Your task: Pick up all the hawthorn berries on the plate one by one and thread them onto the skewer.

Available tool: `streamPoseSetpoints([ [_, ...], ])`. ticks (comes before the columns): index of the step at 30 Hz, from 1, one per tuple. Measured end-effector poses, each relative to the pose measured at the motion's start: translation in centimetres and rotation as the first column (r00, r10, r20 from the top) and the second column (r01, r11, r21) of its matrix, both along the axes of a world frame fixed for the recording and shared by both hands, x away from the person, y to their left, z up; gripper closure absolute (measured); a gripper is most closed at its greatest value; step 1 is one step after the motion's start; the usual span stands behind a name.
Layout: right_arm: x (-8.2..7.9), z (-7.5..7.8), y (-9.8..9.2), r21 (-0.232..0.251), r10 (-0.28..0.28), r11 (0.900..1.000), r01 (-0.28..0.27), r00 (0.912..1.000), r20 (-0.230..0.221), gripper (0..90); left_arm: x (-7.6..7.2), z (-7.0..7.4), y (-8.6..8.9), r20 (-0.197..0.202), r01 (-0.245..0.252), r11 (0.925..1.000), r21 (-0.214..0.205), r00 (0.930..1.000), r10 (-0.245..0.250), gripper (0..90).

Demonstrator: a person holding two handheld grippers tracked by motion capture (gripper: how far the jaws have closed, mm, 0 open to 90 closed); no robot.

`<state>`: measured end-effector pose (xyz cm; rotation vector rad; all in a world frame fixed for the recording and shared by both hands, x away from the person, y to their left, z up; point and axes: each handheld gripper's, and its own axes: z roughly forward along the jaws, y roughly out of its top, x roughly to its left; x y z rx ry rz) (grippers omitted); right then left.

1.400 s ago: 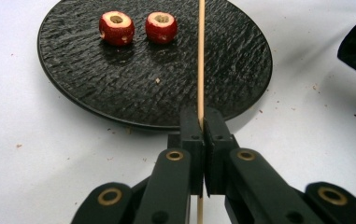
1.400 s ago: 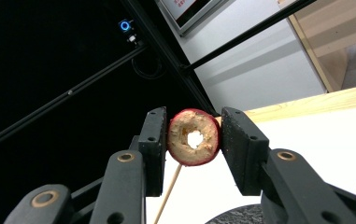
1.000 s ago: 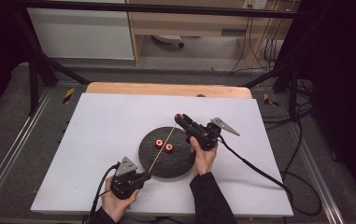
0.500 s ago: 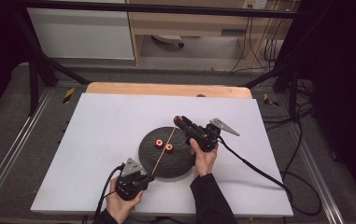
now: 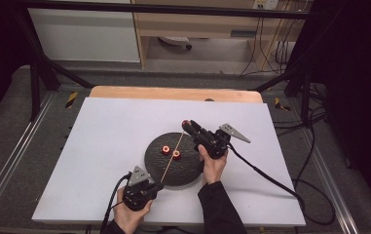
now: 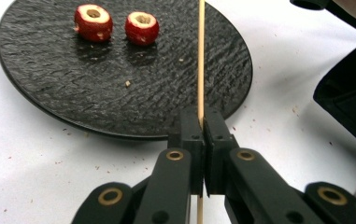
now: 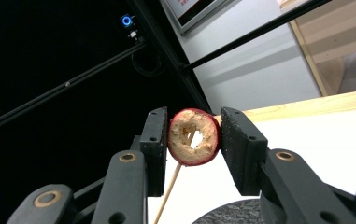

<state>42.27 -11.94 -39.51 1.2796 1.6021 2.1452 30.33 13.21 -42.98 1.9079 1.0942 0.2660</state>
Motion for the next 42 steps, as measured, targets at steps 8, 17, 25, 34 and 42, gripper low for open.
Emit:
streamPoseSetpoints([
  [8,-0.1,0.2,0.0,0.020,-0.013,0.9997,0.013,0.9998,0.015,63.5,-0.3,-0.1,-0.3,0.015,-0.024,0.9989,-0.041,0.9996,0.025,88.4],
  [17,-0.1,0.1,0.0,0.004,-0.025,0.9997,0.025,0.9994,0.024,63.6,-0.8,-0.2,-1.5,0.006,-0.045,0.9966,-0.069,0.9990,0.045,88.4],
  [25,0.1,0.4,-0.3,0.023,-0.035,0.9991,0.035,0.9989,0.030,63.7,-0.7,-0.6,-1.0,-0.002,-0.052,0.9957,-0.077,0.9986,0.052,88.4],
  [34,-0.4,-1.0,0.8,0.016,0.015,0.9998,-0.015,0.9999,-0.006,63.7,0.1,0.7,-1.5,0.004,-0.078,0.9887,-0.128,0.9969,0.079,88.4],
  [42,-1.6,-2.0,1.6,-0.015,0.064,0.9978,-0.065,0.9972,-0.038,63.6,1.9,1.1,-1.5,0.018,-0.072,0.9908,-0.114,0.9970,0.075,88.4],
])
